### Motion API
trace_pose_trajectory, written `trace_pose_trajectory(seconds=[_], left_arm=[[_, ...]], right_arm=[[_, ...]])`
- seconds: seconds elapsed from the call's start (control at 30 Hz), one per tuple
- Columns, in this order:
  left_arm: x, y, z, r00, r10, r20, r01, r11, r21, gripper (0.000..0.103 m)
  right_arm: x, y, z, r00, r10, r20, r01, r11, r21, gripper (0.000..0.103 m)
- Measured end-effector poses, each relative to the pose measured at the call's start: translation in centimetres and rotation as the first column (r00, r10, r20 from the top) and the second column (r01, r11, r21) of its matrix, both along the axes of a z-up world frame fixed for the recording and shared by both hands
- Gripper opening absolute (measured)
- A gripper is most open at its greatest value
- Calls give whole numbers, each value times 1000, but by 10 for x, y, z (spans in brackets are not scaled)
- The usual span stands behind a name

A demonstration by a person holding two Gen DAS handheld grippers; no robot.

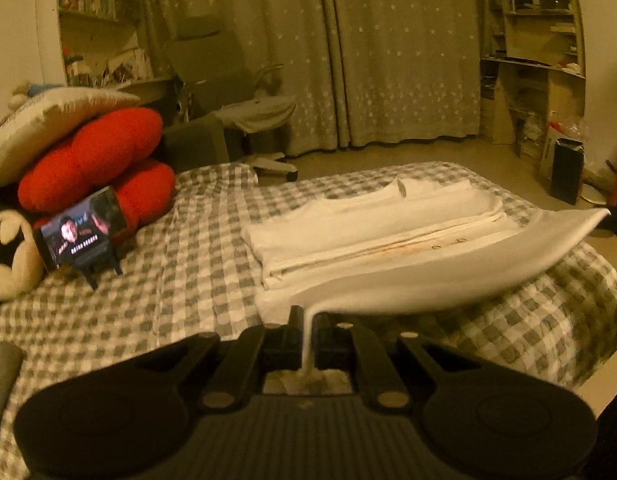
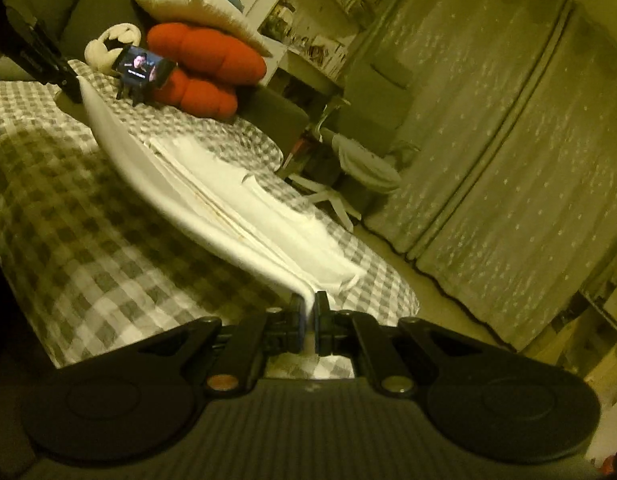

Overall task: Fold clothes
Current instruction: 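Lift the shirt end with both grippers and fold it over the rest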

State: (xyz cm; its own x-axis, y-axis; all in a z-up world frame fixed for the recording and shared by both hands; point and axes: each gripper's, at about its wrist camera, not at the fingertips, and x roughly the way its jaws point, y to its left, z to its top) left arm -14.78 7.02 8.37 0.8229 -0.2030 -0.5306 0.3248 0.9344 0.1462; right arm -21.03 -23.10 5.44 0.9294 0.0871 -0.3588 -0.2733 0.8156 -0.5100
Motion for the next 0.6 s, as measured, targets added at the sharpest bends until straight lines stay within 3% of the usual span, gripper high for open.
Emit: trace_pose_trajectory(seconds=[0.3,0.6], left_arm=[[70,-7,24,1000,-11,17,11,1000,3,5],[139,-10,37,999,-6,-48,4,1000,-31,5]], right_arm=[[54,-6,22,1000,11,2,-11,998,-65,3],[123,-14,39,999,20,-36,-23,996,-83,4]])
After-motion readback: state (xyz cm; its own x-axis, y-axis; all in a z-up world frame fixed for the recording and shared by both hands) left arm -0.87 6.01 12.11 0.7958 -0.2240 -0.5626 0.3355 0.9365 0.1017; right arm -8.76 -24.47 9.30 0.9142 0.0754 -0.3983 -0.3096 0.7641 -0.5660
